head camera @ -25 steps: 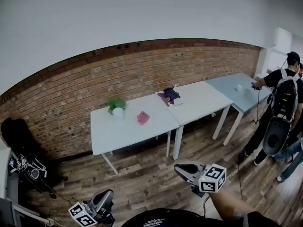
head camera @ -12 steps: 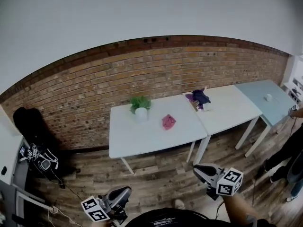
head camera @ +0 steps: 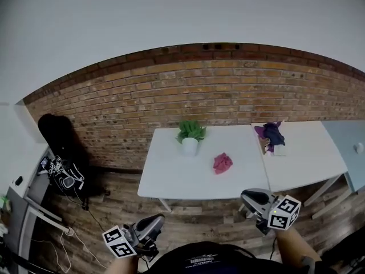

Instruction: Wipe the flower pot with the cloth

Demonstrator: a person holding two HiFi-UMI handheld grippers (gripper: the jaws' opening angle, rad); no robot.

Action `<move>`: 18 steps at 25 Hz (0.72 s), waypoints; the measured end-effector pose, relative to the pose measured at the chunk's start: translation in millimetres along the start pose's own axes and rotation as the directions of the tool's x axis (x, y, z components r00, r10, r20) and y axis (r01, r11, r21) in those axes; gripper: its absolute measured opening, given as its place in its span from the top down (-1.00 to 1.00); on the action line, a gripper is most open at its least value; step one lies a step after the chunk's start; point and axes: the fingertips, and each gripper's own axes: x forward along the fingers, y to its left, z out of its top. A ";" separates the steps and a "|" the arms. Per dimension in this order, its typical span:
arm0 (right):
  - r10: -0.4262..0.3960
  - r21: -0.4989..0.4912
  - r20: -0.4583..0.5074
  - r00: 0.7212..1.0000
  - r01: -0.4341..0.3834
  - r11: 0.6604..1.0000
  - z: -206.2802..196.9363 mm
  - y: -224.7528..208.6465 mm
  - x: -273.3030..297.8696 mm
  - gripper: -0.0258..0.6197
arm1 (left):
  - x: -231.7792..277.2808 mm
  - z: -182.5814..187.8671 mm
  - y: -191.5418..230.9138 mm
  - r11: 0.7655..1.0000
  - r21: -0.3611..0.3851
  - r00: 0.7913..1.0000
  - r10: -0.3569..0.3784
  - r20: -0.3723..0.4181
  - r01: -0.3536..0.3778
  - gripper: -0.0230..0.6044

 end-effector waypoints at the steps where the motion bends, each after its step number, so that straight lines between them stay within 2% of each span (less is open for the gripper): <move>1: 0.011 -0.002 -0.004 1.000 -0.011 1.000 0.6 -12.0 2.9 0.91 | 9.6 -2.1 3.3 1.000 0.002 1.000 0.009 -0.005 -0.009 0.92; 5: 0.038 -0.002 -0.014 0.999 -0.038 0.999 0.7 -49.6 17.9 0.91 | 37.0 -6.4 24.9 0.999 -0.004 0.999 0.040 -0.029 -0.041 0.92; 9: 0.032 -0.001 -0.038 0.999 -0.033 0.999 -7.1 -74.5 33.5 0.91 | 55.2 -5.1 53.7 0.999 -0.018 0.999 0.040 -0.032 -0.040 0.92; 14: -0.004 -0.003 -0.070 0.998 0.004 1.000 -13.6 -96.7 67.7 0.89 | 75.7 1.3 106.6 0.999 -0.046 0.999 -0.026 -0.047 0.023 0.92; 18: -0.058 -0.035 -0.114 0.992 0.054 0.998 -16.2 -108.0 111.5 0.71 | 85.9 20.1 167.0 0.993 -0.063 0.993 -0.104 -0.055 0.101 0.92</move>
